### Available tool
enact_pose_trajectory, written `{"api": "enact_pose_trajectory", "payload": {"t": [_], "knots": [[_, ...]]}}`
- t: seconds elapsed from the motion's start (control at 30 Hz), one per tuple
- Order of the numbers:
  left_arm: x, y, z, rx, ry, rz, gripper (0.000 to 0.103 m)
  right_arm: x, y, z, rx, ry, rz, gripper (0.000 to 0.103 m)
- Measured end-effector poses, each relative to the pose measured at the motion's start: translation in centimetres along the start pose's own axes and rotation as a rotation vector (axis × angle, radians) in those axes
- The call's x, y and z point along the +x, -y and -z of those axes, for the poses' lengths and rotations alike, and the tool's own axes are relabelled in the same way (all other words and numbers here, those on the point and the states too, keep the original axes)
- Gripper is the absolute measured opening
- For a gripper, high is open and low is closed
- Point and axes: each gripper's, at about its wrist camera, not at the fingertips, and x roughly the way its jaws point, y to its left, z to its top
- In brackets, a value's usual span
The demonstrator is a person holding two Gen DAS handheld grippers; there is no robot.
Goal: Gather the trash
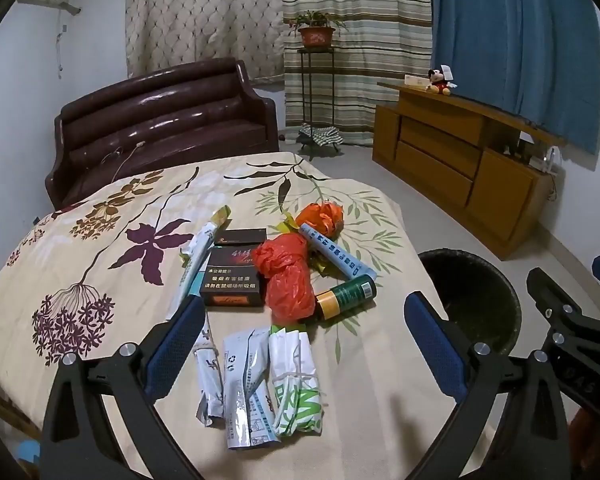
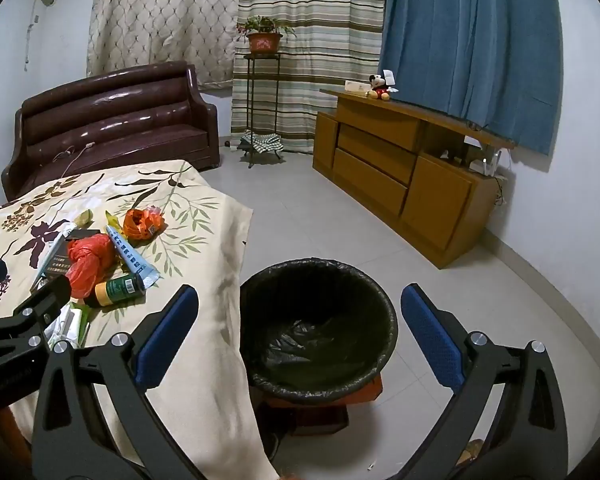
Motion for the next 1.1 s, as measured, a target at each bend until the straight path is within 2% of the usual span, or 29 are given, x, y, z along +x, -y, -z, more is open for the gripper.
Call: {"api": "enact_pose_trajectory", "payload": {"t": [1.1], "knots": [[0.0,-1.2,0.5,-0.001,-0.003,-0.003,0.097,0.1,-0.1,0.1,-0.001,-0.006,-0.002,0.099]]}}
